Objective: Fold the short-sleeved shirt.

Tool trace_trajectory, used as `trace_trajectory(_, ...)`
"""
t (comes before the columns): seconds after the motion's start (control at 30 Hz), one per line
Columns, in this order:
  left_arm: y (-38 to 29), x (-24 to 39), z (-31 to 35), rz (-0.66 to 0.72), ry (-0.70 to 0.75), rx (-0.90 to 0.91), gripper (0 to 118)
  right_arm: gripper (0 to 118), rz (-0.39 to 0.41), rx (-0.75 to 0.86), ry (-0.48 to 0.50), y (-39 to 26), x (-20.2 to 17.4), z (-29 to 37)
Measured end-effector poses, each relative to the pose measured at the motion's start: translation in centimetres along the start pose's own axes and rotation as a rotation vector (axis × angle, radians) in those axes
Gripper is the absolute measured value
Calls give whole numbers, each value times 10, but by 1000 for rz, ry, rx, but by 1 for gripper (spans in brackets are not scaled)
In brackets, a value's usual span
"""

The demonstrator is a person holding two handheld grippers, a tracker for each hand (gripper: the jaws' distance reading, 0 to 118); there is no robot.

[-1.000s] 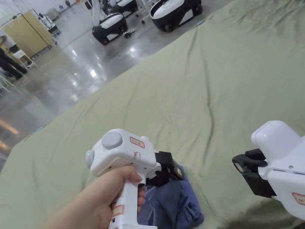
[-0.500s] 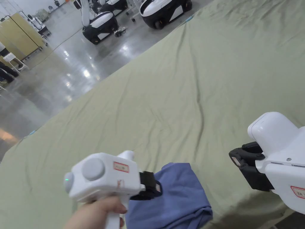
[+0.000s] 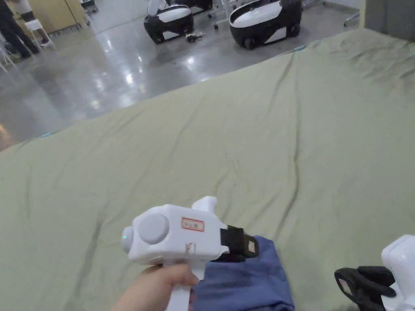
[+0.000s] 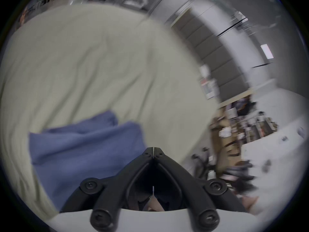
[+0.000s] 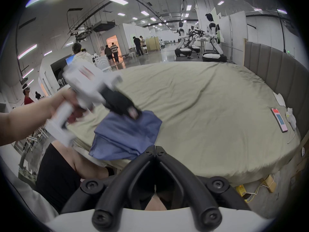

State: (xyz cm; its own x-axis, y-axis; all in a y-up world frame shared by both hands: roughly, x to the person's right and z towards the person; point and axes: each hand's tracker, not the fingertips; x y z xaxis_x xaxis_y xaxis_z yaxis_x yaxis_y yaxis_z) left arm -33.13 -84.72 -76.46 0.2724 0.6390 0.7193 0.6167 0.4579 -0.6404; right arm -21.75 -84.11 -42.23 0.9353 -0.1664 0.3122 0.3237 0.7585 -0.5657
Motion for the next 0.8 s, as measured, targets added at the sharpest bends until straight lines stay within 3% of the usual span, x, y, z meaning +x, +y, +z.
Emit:
trace_trajectory(0.1, -6, -8, 78, -40, -120, 81, 0, 0, -12, -28, 14, -4, -7, -3)
trace_trajectory(0.2, -27, -39, 143, -122, -15, 109, 0, 0, -23, -75, 103, 7, -19, -16)
trace_trajectory(0.27, -41, -64, 166, -110, 1, 116, 0, 0, -81, -142, 174, 26, -25, -35)
trace_trajectory(0.33, -55, -91, 177, -87, -9, 137, 0, 0, -151, -149, 272, 47, -31, -58)
trace_trajectory(0.4, -66, -119, 178, 20, -11, 156, 0, 0, -231, -173, 413, 68, -30, -97)
trace_trajectory(0.53, -73, -154, 158, 106, -44, 127, 13, 0, -339, -230, 404, 82, -29, -171)
trace_trajectory(0.57, -73, -162, 151, 118, -52, 117, 26, 0, -353, -256, 380, 81, -25, -188)
trace_trajectory(0.6, -74, -169, 143, 142, -76, 99, 52, 0, -367, -268, 288, 78, -22, -201)
trace_trajectory(0.67, -75, -184, 128, 187, -149, 70, 106, 0, -396, -346, 312, 68, -10, -223)
trace_trajectory(0.7, -76, -190, 121, 219, -174, 63, 115, 0, -409, -403, 310, 58, 0, -233)
trace_trajectory(0.73, -78, -196, 116, 246, -185, 82, 117, 0, -418, -445, 305, 50, 7, -240)
trace_trajectory(0.8, -77, -205, 99, 290, -202, 85, 117, 0, -489, -410, 424, 36, 27, -245)
